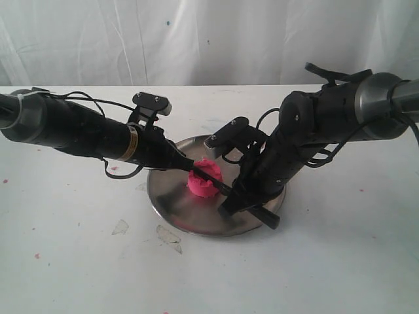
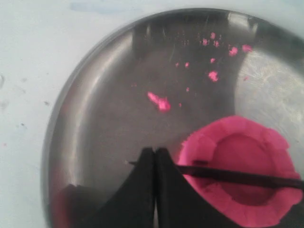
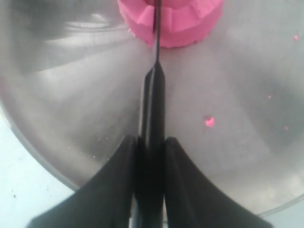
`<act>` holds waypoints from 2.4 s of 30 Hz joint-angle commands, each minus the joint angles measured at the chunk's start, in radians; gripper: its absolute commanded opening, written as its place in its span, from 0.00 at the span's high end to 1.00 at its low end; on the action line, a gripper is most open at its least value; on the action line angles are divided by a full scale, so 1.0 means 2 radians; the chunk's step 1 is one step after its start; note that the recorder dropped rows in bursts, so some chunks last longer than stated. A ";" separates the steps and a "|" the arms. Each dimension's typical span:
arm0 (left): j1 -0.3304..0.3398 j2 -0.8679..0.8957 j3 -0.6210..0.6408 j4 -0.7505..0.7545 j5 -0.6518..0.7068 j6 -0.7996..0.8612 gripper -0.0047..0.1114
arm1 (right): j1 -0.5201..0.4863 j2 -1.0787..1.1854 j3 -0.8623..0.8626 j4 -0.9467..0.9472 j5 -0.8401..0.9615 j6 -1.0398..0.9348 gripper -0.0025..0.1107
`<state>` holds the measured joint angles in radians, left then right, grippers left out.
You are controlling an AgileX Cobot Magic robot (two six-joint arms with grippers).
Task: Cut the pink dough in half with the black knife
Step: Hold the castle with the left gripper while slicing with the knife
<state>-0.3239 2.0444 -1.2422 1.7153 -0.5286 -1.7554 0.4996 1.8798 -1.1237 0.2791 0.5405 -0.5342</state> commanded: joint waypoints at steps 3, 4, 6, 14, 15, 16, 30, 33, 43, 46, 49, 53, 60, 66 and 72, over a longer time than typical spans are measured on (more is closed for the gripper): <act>0.001 0.015 0.012 0.015 0.014 0.003 0.96 | 0.000 -0.003 -0.002 -0.002 0.001 -0.004 0.98; 0.001 0.015 0.012 0.015 0.013 0.003 0.96 | 0.000 -0.003 -0.002 0.000 0.001 -0.004 0.98; 0.001 0.015 0.012 0.015 0.012 0.003 0.96 | 0.000 -0.002 -0.002 0.000 0.001 -0.004 0.98; 0.001 -0.015 0.012 0.015 0.019 0.003 0.96 | 0.000 0.007 -0.002 0.000 0.006 -0.004 0.98; 0.001 -0.021 0.012 0.015 0.022 0.003 0.96 | 0.000 0.009 -0.002 0.000 0.006 -0.004 0.98; 0.001 -0.027 0.012 0.015 0.024 0.003 0.96 | 0.000 0.010 -0.002 0.000 0.006 -0.004 0.98; 0.001 -0.034 0.012 0.005 0.028 0.021 0.96 | 0.000 0.010 -0.002 0.000 0.009 -0.004 0.98; 0.001 -0.033 0.012 -0.018 0.028 0.039 0.96 | 0.000 0.010 -0.002 0.000 0.009 -0.004 0.98; 0.001 -0.029 0.012 -0.062 0.024 0.075 0.96 | 0.000 0.010 -0.002 0.000 0.006 -0.004 0.98; 0.001 -0.020 0.012 -0.079 0.020 0.084 0.96 | 0.000 0.010 -0.002 0.000 0.006 -0.004 0.98; 0.001 -0.008 0.012 -0.081 0.007 0.087 0.96 | 0.000 0.010 -0.002 0.000 0.006 -0.004 0.98; 0.001 0.005 0.012 -0.092 -0.001 0.093 0.96 | 0.000 0.010 -0.002 -0.001 0.007 -0.004 0.98; 0.001 -0.018 0.002 -0.081 0.002 0.093 0.96 | 0.000 0.010 -0.002 -0.001 0.006 -0.004 0.98; 0.001 -0.034 -0.001 -0.065 0.012 0.080 0.96 | 0.000 0.010 -0.002 -0.001 0.007 -0.004 0.98; -0.007 -0.004 -0.001 -0.069 0.000 0.079 0.96 | 0.000 0.010 -0.002 -0.001 0.010 -0.004 0.98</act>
<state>-0.3215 2.0149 -1.2445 1.5686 -0.5209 -1.5902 0.4996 1.8999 -1.1237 0.2813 0.5467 -0.5342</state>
